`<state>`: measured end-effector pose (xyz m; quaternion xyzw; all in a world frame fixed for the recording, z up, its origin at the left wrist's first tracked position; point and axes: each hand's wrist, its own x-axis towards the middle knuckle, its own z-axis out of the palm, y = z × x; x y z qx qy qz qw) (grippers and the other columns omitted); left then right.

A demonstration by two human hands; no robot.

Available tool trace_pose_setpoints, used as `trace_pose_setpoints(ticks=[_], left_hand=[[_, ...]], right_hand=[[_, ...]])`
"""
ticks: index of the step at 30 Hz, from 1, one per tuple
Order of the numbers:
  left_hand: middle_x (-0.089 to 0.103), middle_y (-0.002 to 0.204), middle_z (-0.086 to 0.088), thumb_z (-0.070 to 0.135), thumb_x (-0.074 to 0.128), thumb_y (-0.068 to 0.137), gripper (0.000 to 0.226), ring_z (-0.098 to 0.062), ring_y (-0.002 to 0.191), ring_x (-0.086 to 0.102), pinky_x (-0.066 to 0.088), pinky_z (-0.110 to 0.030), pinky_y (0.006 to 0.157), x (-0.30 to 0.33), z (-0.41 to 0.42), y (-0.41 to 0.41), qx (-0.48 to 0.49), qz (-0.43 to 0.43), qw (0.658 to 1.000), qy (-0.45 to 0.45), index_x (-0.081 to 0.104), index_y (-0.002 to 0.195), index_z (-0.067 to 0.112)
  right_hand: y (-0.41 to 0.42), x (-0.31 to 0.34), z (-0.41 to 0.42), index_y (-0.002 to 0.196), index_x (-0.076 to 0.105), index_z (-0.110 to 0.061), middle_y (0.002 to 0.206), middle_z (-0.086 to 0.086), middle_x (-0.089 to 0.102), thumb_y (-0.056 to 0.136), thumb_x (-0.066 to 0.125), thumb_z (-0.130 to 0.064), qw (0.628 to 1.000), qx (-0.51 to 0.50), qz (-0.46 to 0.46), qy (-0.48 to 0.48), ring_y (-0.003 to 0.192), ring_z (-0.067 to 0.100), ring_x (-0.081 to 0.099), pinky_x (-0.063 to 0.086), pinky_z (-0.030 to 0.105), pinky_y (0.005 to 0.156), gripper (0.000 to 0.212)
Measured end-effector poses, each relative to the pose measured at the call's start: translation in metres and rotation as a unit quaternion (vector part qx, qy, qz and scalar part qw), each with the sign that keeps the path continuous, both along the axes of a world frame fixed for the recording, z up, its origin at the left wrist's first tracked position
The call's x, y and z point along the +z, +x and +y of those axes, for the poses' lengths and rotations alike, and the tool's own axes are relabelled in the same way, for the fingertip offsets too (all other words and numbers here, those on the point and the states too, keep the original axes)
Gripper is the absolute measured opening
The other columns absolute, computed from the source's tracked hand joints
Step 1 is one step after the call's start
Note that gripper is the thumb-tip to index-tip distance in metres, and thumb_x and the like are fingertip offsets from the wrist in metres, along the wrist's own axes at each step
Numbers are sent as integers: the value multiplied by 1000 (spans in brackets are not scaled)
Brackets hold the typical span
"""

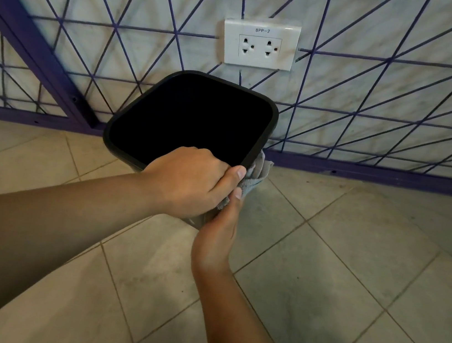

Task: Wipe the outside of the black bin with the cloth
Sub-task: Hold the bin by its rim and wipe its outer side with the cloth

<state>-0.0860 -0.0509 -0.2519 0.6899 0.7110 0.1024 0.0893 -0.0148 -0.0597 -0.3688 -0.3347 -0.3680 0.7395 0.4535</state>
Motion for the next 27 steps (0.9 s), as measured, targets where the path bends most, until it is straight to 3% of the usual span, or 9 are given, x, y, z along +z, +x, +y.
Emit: trace_pose_setpoints(ticks=[3, 6, 7, 9, 11, 16, 19, 22, 27], left_hand=[[61, 61, 6, 50, 14, 100, 62, -7, 57, 60, 51, -34, 61, -1, -1, 0, 4, -2, 1000, 0, 65, 79, 24], [60, 58, 6, 50, 14, 100, 62, -6, 54, 59, 51, -34, 58, 0, -1, -1, -2, -9, 1000, 1, 66, 77, 23], [60, 57, 6, 50, 14, 100, 62, -7, 53, 59, 51, -34, 57, 0, -1, -1, -4, -7, 1000, 0, 65, 75, 23], [57, 54, 6, 48, 16, 102, 60, -8, 51, 58, 49, -34, 55, -1, 0, -1, -2, -2, 1000, -2, 60, 69, 24], [57, 55, 6, 47, 18, 101, 57, -8, 51, 57, 47, -32, 54, 0, -1, -1, 0, -6, 1000, -2, 59, 68, 25], [58, 56, 6, 47, 18, 102, 58, -8, 53, 57, 42, -27, 54, -1, 0, -2, -6, -8, 1000, -2, 60, 71, 23], [57, 57, 5, 49, 18, 100, 58, -8, 53, 56, 44, -30, 55, -1, 0, -1, 0, -6, 1000, -1, 60, 70, 22], [58, 56, 6, 50, 16, 100, 60, -6, 53, 58, 45, -27, 55, -2, 0, -2, -4, -10, 1000, 1, 62, 73, 24], [56, 56, 6, 48, 20, 100, 54, -8, 54, 56, 45, -31, 57, -1, 0, -1, 2, -14, 1000, -1, 57, 67, 25]], right_hand=[[1, 1, 2, 176, 33, -21, 179, 4, 41, 83, 51, -99, 1000, -13, 3, -16, 169, 18, 35, 28, 51, 140, 123], [3, 3, -9, 177, 29, -23, 180, 2, 39, 86, 48, -93, 1000, 6, -12, 2, 166, 12, 40, 46, 29, 128, 117], [4, 4, -12, 178, 26, -23, 180, 2, 38, 86, 49, -93, 1000, 10, -18, 2, 166, 11, 40, 45, 28, 129, 118], [5, 0, -7, 178, 23, -23, 182, 2, 35, 71, 57, -106, 1000, 8, -4, -20, 169, 13, 35, 32, 42, 139, 140], [3, 2, 0, 178, 26, -25, 182, 2, 35, 56, 56, -113, 999, 7, 11, -46, 169, 14, 34, 27, 46, 141, 154], [-3, -1, -6, 179, 20, -32, 187, -3, 23, 64, 39, -117, 999, 17, -21, -29, 175, 13, 15, 18, 53, 143, 144], [-3, 0, 3, 177, 28, -34, 185, -4, 30, 56, 40, -120, 998, -6, -29, -54, 173, 13, 23, 22, 51, 142, 149], [-1, 8, -4, 179, 21, -32, 186, -4, 26, 55, 42, -118, 998, 21, -28, -43, 174, 12, 18, 19, 49, 143, 152], [1, 7, 5, 175, 36, -31, 179, -1, 41, 69, 46, -105, 997, -6, -29, -65, 170, 17, 34, 29, 48, 140, 130]])
